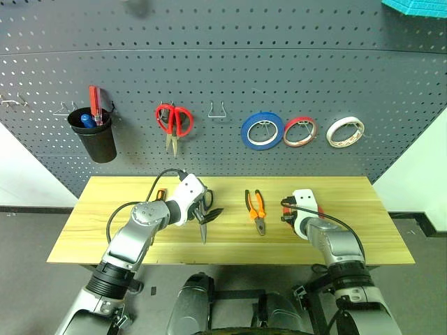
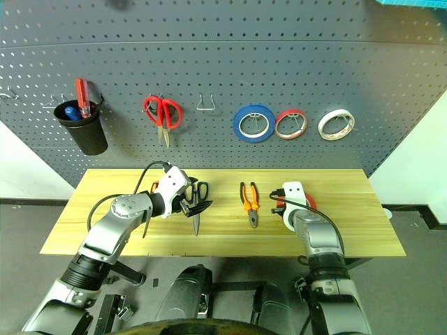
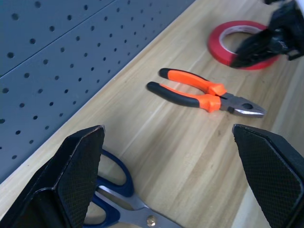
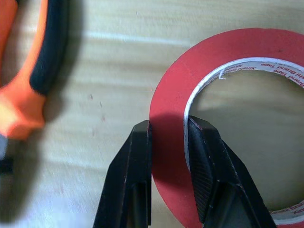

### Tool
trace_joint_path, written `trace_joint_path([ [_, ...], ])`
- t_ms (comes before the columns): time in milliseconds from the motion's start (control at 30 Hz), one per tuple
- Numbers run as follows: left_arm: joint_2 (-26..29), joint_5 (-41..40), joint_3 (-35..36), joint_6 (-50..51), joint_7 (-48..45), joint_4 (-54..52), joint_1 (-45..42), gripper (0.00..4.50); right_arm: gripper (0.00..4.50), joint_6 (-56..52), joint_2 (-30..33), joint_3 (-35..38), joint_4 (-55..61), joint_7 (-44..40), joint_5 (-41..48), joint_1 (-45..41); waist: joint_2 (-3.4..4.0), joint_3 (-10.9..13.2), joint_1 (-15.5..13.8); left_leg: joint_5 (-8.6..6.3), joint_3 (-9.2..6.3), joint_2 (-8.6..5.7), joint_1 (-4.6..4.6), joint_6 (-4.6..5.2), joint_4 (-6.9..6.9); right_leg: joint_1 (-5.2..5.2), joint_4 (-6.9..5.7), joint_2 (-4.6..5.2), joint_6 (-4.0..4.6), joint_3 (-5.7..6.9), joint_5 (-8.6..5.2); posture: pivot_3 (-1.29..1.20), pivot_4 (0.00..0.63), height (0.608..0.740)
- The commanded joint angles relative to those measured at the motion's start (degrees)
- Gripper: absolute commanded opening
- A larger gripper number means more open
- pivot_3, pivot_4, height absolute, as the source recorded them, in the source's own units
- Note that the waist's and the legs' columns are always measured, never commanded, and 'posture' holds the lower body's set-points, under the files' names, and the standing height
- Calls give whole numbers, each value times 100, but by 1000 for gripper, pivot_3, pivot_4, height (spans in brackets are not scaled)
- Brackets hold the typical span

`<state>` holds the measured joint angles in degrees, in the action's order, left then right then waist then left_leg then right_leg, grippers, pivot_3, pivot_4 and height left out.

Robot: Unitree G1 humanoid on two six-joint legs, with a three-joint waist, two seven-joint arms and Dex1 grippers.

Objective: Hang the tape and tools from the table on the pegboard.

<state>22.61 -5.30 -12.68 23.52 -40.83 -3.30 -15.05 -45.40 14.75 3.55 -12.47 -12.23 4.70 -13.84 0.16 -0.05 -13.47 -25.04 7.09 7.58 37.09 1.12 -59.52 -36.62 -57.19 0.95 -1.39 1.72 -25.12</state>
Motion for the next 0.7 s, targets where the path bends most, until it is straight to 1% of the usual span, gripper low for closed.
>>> trace_joint_path([
  [33, -54, -84, 113, -281, -6, 14, -179, 4500, 708, -294, 122, 97, 1081, -14, 90, 155, 0, 0, 5, 2, -9, 0, 13, -4, -5, -6, 0, -2, 0, 2, 0, 355, 49, 629],
  [200, -61, -249, 74, -488, -333, 120, -246, 4500, 708, -737, 261, 241, 2320, -61, 245, 494, 0, 0, 18, 2, -44, -10, 23, -4, -12, -4, 3, -10, -1, 5, 1, 327, 41, 629],
  [333, -106, -361, 61, -691, -552, 165, -264, 4500, 708, -742, 375, 352, 2951, -163, 369, 705, 0, 0, 23, 2, -70, -17, 24, -4, -16, 7, 8, -15, 0, 10, 0, 306, 29, 629],
  [400, -185, -449, 107, -855, -608, 197, -290, 4500, 708, -513, 427, 464, 3077, -219, 407, 841, 0, 0, 25, 2, -74, -19, 25, -4, -17, 10, 11, -16, 0, 10, 0, 299, 24, 629],
  [500, -247, -375, 28, -1349, -695, 356, -285, 4500, 708, -248, 432, 698, 2987, -223, 486, 956, 0, 0, 34, 3, -78, -22, 25, -5, -22, 17, 12, -16, 0, 10, 0, 291, 15, 629],
  [600, -413, -432, 49, -1958, -761, 484, -226, 4500, 708, 266, 454, 901, 3061, -520, 719, 1157, 1, -2, 36, 3, -81, -23, 26, -5, -26, 18, 11, -16, -1, 11, 0, 290, 6, 629],
  [700, -557, -533, 158, -2331, -760, 629, -197, 4500, 708, 621, 530, 992, 3157, -749, 848, 1331, 3, -4, 47, 3, -90, -24, 27, -5, -33, 20, 9, -19, -2, 11, 1, 286, 0, 629],
])
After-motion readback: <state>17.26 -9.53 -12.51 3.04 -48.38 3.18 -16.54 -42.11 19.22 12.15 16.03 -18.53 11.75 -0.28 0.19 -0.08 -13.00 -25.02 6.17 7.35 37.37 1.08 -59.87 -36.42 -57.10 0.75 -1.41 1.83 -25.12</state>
